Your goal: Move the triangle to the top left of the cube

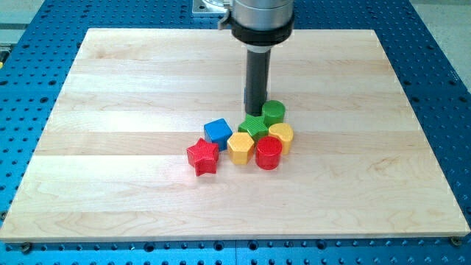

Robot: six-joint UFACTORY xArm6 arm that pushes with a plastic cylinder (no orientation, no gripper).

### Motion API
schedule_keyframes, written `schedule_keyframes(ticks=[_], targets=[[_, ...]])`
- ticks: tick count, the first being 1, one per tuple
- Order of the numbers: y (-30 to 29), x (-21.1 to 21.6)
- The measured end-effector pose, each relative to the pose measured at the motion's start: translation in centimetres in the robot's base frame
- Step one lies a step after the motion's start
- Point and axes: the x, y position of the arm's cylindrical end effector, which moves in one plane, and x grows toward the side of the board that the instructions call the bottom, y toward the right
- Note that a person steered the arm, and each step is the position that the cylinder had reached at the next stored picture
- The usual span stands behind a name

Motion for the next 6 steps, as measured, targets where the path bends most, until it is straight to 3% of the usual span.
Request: schedule_keyframes(ticks=[1,3,4,6], targets=[[4.1,-0.1],[5.5,-1.7],[-5.2,-3.2],[-5.7,-10.9]])
